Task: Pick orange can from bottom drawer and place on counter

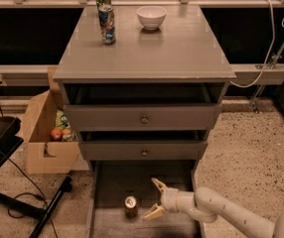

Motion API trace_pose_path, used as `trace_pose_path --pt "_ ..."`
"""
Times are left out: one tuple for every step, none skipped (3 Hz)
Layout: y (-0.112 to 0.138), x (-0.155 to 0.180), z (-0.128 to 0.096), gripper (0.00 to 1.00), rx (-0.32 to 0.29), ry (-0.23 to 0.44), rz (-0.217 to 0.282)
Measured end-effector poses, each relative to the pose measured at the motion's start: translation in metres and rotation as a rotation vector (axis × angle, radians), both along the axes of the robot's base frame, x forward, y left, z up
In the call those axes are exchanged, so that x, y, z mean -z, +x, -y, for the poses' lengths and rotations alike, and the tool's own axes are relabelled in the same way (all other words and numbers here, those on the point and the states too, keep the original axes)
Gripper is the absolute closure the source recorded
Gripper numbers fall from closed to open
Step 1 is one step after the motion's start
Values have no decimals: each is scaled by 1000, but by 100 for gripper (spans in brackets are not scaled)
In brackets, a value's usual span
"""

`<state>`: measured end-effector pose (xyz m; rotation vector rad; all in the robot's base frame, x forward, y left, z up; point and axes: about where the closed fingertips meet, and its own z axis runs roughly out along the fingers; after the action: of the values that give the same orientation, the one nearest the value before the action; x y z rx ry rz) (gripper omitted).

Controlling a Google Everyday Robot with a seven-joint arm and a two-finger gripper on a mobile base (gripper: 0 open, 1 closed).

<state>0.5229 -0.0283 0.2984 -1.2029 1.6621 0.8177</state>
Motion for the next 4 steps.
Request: trace_pose_path --pt "-11 44 -26 0 -25 56 -37" --pt "-21 82 -50 0 -39 130 -84" --pt "-19 104 -65 0 -60 155 -109" --pt "5 121 -95 26 -133 189 -120"
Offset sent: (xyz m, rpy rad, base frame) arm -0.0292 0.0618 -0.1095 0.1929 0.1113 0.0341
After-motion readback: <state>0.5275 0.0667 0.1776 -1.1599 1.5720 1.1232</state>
